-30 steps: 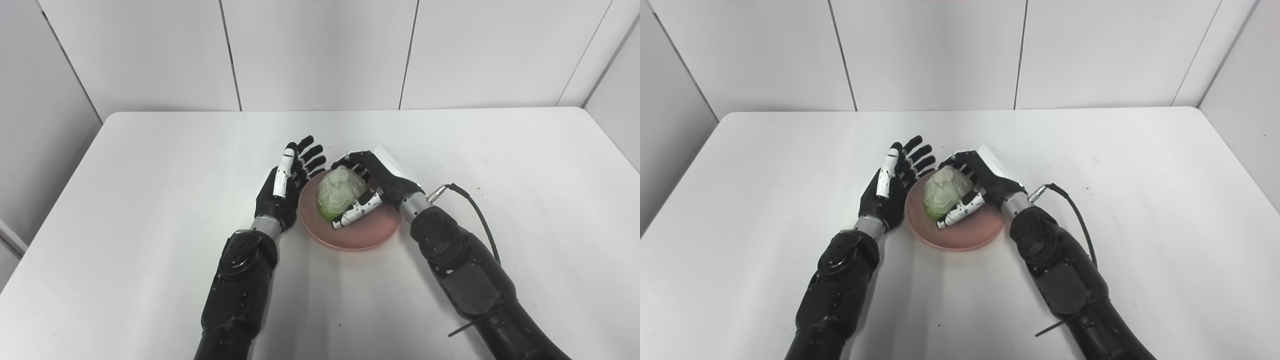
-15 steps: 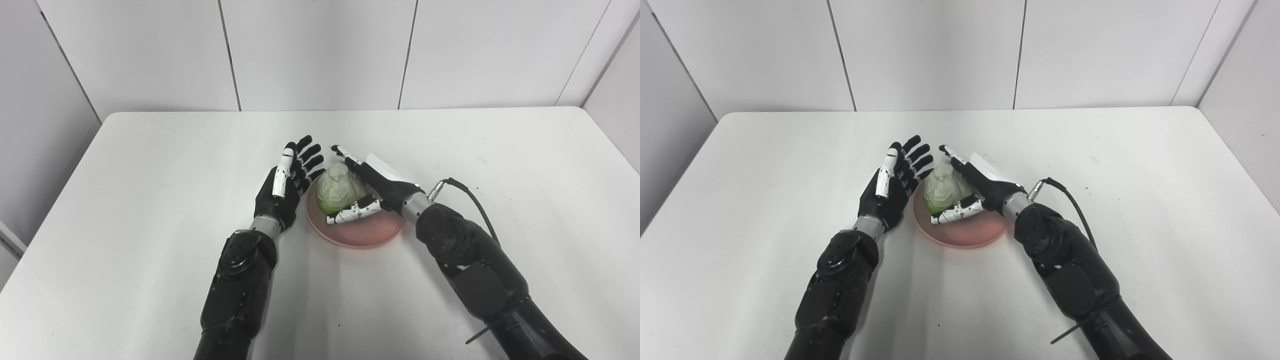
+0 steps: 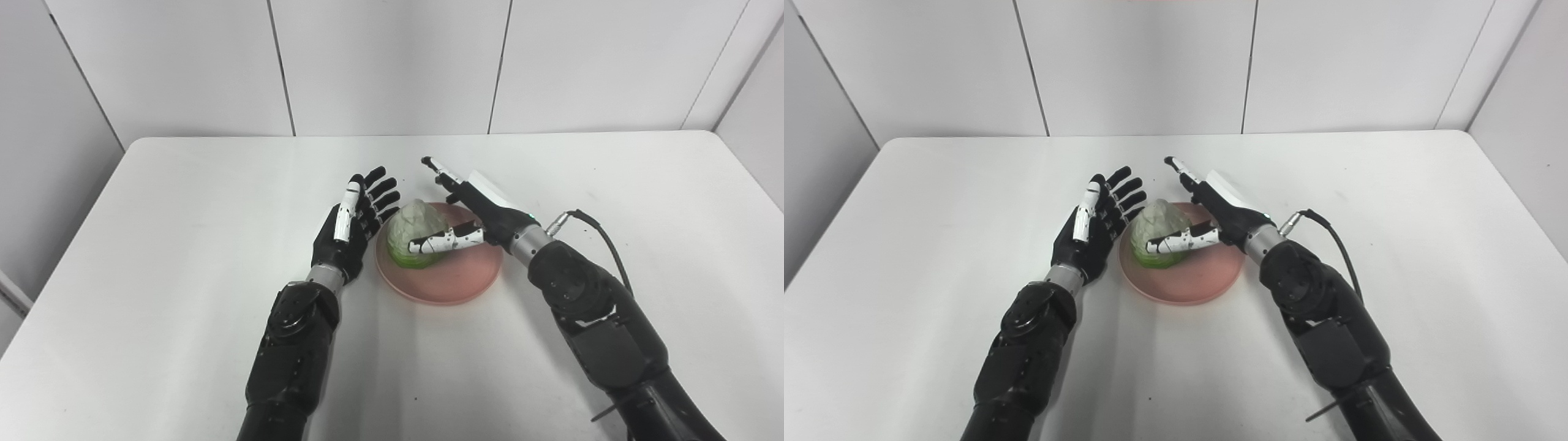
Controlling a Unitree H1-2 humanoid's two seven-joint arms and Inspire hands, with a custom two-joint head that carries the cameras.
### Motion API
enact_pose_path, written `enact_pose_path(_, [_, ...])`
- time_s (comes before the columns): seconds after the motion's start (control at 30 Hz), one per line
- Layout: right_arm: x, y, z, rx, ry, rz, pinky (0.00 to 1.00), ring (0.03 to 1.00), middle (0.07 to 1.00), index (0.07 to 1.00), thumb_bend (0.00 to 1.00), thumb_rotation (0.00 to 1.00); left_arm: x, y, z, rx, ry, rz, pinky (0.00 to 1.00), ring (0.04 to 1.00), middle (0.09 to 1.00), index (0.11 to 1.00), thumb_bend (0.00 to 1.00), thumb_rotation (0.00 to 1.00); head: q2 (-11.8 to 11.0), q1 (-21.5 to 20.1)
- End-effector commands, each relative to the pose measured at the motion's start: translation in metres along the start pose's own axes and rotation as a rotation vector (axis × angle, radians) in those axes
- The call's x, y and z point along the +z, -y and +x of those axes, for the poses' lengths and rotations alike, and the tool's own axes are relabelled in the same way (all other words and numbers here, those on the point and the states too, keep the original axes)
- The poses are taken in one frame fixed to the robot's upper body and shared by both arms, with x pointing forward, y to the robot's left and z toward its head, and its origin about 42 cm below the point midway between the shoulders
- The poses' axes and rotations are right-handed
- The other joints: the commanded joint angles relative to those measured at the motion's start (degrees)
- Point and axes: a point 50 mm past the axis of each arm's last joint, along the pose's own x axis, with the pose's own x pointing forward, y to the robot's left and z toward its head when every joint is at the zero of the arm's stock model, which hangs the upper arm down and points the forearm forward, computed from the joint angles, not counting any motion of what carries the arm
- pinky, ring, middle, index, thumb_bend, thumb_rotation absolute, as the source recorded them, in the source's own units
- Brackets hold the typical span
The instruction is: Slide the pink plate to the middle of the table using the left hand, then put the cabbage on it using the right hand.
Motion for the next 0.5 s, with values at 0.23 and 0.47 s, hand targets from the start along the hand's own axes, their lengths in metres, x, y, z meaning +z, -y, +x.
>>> enact_pose_path(0.23, [0.016, 0.015, -0.013, -0.19, 0.108, 0.025, 0.79, 0.92, 0.972, 1.0, 1.0, 0.63, -0.021, -0.02, -0.021, 0.051, -0.103, -0.033, 0.84, 0.867, 0.875, 0.872, 0.43, 1.0, -0.33, -1.01])
enact_pose_path(0.47, [0.004, 0.001, -0.035, -0.375, 0.019, 0.172, 0.9, 0.973, 0.996, 1.0, 0.88, 0.99, -0.011, -0.027, -0.034, 0.067, -0.029, 0.064, 0.89, 0.907, 0.913, 0.918, 0.42, 1.0, -0.5, -2.69])
